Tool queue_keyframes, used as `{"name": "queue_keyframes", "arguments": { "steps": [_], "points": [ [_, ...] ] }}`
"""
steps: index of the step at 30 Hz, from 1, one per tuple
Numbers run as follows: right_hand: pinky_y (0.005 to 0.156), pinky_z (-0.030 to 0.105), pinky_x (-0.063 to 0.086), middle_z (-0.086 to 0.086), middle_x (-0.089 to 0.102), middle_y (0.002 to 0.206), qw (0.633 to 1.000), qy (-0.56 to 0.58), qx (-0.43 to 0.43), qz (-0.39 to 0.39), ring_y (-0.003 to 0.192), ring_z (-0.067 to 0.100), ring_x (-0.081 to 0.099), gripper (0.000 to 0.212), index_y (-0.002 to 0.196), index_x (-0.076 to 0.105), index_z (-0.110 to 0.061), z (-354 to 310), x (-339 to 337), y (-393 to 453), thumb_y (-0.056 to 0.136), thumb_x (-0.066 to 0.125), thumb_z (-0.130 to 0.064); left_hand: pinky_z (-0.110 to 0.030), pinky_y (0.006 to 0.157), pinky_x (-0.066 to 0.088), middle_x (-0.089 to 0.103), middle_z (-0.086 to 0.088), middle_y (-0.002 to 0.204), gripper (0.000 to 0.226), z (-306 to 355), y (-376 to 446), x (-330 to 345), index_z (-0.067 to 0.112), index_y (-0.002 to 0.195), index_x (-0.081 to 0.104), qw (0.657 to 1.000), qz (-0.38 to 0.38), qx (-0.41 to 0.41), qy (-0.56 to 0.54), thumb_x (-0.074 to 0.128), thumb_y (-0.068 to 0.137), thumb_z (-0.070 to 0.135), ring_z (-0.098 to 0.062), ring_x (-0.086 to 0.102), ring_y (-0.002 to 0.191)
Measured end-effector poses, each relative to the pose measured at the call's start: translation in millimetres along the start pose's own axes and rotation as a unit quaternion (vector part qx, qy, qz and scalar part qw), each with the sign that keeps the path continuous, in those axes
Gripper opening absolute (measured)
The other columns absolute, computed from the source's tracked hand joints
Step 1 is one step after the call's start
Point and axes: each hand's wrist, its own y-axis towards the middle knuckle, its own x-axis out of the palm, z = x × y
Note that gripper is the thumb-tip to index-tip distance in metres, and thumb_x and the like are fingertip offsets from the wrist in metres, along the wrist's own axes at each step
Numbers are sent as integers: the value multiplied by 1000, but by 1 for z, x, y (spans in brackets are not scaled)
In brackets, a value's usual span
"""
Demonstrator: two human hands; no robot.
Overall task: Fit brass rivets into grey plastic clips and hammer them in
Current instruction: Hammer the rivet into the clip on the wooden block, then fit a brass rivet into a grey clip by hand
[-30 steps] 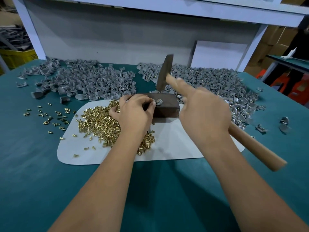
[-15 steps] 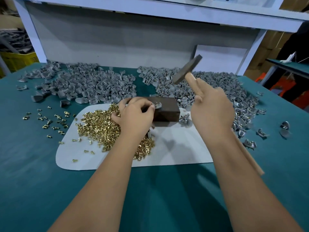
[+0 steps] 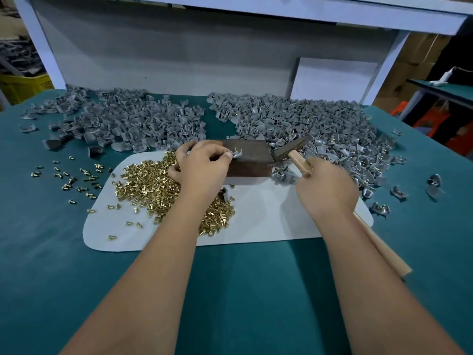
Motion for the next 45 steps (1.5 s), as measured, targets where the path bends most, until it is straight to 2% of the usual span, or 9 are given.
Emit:
{"name": "queue_keyframes", "arguments": {
  "steps": [4,7,11,14,20,29,37,43,45],
  "points": [
    [75,36,41,13,62,99,999,-37,-6,29,95,35,53,27,106,67,-18,-5,-2,-3,85,51,-19,-44,104,12,53,29,108,20,-1,0,-1,39,71,61,1000,-5,9,16,63,91,37,-10,22,134],
    [80,35,37,8,58,104,992,59,-60,96,99,27,49,26,112,67,-19,-20,-5,-5,91,53,-21,-45,104,13,53,29,107,14,-1,-1,0,39,77,62,999,1,20,30,63,91,38,-12,22,134],
    [74,28,40,-3,60,97,955,261,-141,0,90,15,53,19,104,69,-23,-64,-1,1,94,54,-22,-45,102,15,59,24,114,8,-1,-2,1,39,82,64,996,22,48,66,65,90,38,-16,25,133],
    [77,31,45,0,62,96,947,274,-158,-51,88,16,56,13,89,68,-21,-88,6,10,93,56,-24,-44,102,15,61,20,118,5,-2,-2,1,35,90,70,994,34,66,83,64,90,35,-17,26,132],
    [67,29,36,4,60,91,961,244,-124,-48,82,22,55,18,75,55,-20,-96,13,18,93,57,-24,-53,109,19,63,15,118,8,-2,-1,-1,34,93,71,994,26,81,74,63,91,33,-21,25,134],
    [64,26,28,-3,49,85,958,269,-103,15,77,15,44,18,76,60,-13,-101,21,7,93,55,-16,-47,101,15,62,20,116,7,-3,-2,2,38,88,69,993,41,62,90,62,91,37,-18,27,134],
    [63,23,25,-2,53,84,946,305,-108,35,77,14,45,16,76,60,-11,-99,28,9,91,56,-13,-48,103,16,62,22,114,6,-3,-1,2,39,87,69,993,39,60,89,64,90,37,-17,27,134],
    [67,12,34,-2,60,89,902,420,-104,-9,81,9,52,18,83,68,-12,-85,22,8,94,53,-14,-45,103,11,54,28,112,7,-4,2,-1,41,83,64,998,5,33,55,64,90,41,-15,22,134],
    [73,20,41,-4,64,91,883,462,-74,-31,85,9,56,22,90,70,-16,-81,19,10,96,49,-17,-46,105,10,51,31,106,10,-4,2,-1,42,81,63,999,0,27,44,63,90,41,-14,21,134]
  ]
}}
